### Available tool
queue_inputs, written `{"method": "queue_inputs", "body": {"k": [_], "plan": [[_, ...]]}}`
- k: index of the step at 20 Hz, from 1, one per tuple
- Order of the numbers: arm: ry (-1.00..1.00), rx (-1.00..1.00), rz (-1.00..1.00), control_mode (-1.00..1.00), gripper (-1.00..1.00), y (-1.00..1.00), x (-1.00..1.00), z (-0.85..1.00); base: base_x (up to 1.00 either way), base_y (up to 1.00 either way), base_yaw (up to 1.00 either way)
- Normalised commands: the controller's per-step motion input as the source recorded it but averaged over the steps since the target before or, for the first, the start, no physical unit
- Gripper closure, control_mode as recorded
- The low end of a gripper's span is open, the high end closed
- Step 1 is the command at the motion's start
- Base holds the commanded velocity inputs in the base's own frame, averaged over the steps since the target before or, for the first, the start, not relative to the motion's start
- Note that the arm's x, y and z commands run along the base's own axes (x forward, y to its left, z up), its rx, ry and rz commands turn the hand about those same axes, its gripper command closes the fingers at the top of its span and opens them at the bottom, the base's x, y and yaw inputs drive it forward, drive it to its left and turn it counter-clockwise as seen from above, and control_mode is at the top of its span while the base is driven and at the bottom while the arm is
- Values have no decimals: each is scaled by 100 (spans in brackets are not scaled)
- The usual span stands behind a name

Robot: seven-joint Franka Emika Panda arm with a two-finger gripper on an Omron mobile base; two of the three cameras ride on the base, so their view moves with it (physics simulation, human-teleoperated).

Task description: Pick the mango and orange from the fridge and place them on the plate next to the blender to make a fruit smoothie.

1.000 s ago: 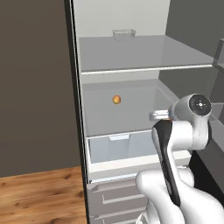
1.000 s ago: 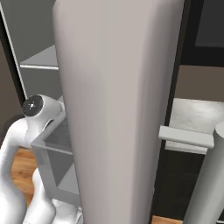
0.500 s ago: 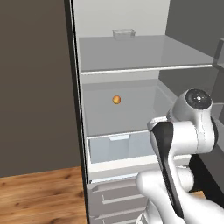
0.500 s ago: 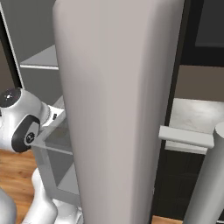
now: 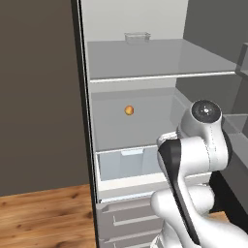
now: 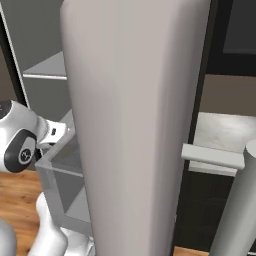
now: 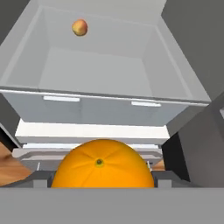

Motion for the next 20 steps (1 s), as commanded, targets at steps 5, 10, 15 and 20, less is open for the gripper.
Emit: {"method": "queue_inputs", "body": {"k": [5,10,15,20], "plan": [[0,0,0,100,100,0,0,0,-56,29,-3],[0,0,0,100,100,0,0,0,-79,50,-15],[0,0,0,100,100,0,0,0,-87,52,-27],[0,0,0,100,100,0,0,0,-78,63,-42]]}}
